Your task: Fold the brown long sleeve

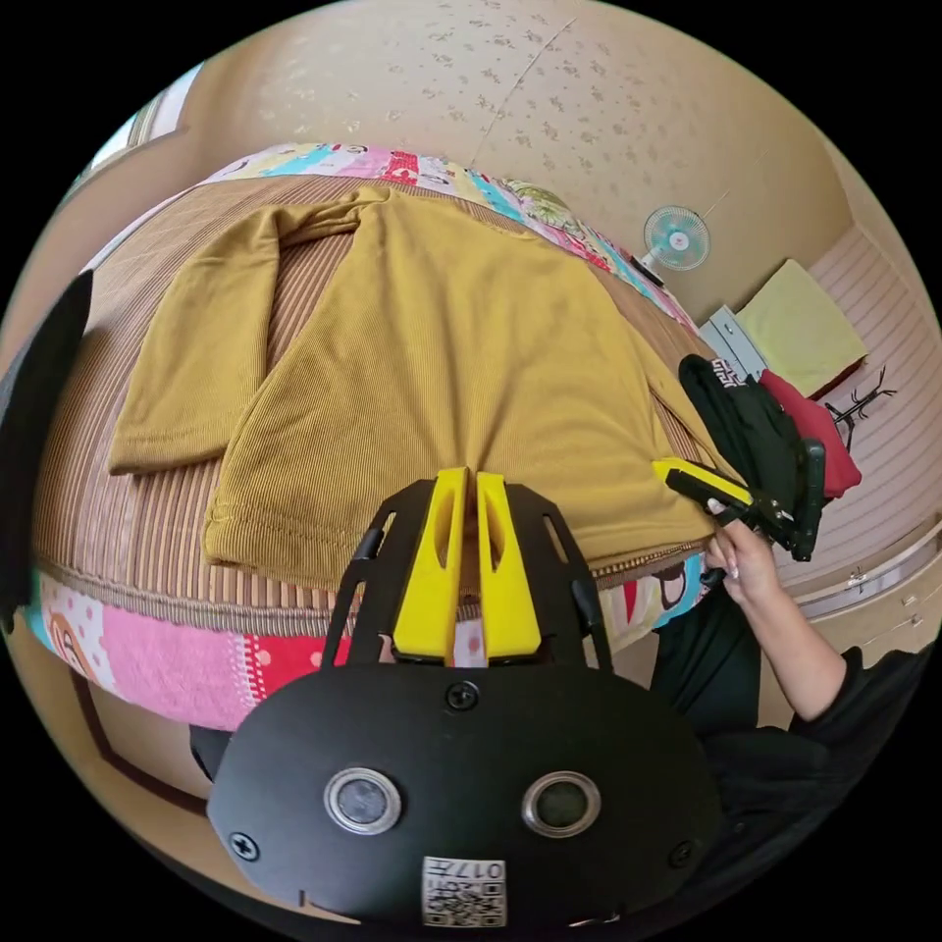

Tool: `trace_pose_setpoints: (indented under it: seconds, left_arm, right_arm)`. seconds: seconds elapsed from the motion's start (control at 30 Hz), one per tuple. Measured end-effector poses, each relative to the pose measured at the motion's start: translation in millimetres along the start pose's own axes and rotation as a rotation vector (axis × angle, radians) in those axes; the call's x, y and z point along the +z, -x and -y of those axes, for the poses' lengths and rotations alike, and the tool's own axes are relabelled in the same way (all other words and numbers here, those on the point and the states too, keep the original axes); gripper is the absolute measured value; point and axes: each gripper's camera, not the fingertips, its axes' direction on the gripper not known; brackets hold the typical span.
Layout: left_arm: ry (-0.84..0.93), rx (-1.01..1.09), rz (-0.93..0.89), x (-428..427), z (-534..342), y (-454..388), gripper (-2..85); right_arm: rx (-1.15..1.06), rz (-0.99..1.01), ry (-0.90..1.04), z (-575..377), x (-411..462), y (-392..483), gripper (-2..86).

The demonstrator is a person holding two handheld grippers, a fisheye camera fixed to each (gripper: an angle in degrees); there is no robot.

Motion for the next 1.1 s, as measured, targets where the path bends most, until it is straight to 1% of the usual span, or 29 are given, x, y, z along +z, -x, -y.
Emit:
trace_pose_setpoints:
  seconds: [0.2,0.27,0.33,0.43,0.53,0.6,0.63,0.67,0.7,0.77,0.8,0.87,0.9,0.97,1.0,1.07,1.1]
  left_arm:
    - [0.05,-0.078,-0.055,-32.2,-55.1,-2.1,-0.3]
    - [0.158,-0.034,-0.037,-39.8,-65.7,-5.2,-0.5]
    - [0.222,-0.012,-0.048,-45.8,-76.8,-5.4,-0.6]
    - [0.273,-0.045,-0.171,-61.7,-100.0,-0.3,-0.6]
    - [0.312,-0.031,-0.174,-77.0,-120.8,-1.7,-0.2]
    - [0.338,-0.017,-0.149,-81.8,-130.1,-0.1,0.3]
    - [0.328,-0.012,-0.14,-86.8,-134.8,3.9,1.1]
    - [0.295,-0.01,-0.151,-94.2,-138.2,9.9,1.7]
    - [0.271,-0.01,-0.165,-99.3,-139.4,13.7,1.9]
    - [0.144,-0.013,-0.232,-125.3,-140.6,31.0,2.8]
    - [0.114,-0.012,-0.242,-131.8,-140.0,35.1,3.1]
    - [0.038,-0.008,-0.227,-150.8,-133.2,49.6,4.5]
    - [0.033,-0.007,-0.22,-153.4,-130.2,52.6,5.0]
    - [0.052,-0.014,-0.205,-157.7,-116.7,63.5,6.1]
    - [0.053,-0.018,-0.207,-158.8,-114.1,65.5,6.2]
    - [0.033,-0.014,-0.236,-165.4,-108.9,68.1,6.4]
    - [0.03,-0.011,-0.241,-166.8,-108.4,67.5,6.4]
  right_arm:
    - [-0.033,-0.083,0.023,-69.0,-31.5,3.8,3.1]
    - [-0.055,-0.106,0.047,-97.6,-47.2,5.4,2.9]
    - [-0.07,-0.122,0.081,-117.2,-57.7,4.3,2.8]
    - [-0.091,-0.118,0.154,-149.1,-70.3,-4.0,2.8]
    - [-0.046,-0.053,0.224,-173.7,-82.3,-29.0,2.9]
    - [0.041,0.04,0.259,-184.4,-90.5,-56.0,3.0]
    - [0.121,0.121,0.263,-190.7,-97.8,-78.8,3.2]
    - [0.215,0.219,0.232,-198.3,-108.2,-105.4,3.6]
    - [0.27,0.27,0.204,-202.8,-114.3,-120.4,3.9]
    - [0.529,0.469,0.05,-227.0,-140.5,-188.5,5.6]
    - [0.591,0.511,0.005,-234.2,-146.8,-205.4,5.9]
    - [0.81,0.629,-0.199,-265.5,-171.6,-266.8,6.8]
    - [0.857,0.648,-0.249,-273.3,-177.4,-280.9,7.0]
    - [1.026,0.693,-0.376,-297.4,-192.7,-327.3,8.1]
    - [1.067,0.704,-0.402,-302.5,-195.2,-336.9,8.3]
    - [1.225,0.757,-0.504,-319.9,-200.2,-367.3,9.2]
    - [1.258,0.771,-0.53,-323.1,-200.5,-372.7,9.2]
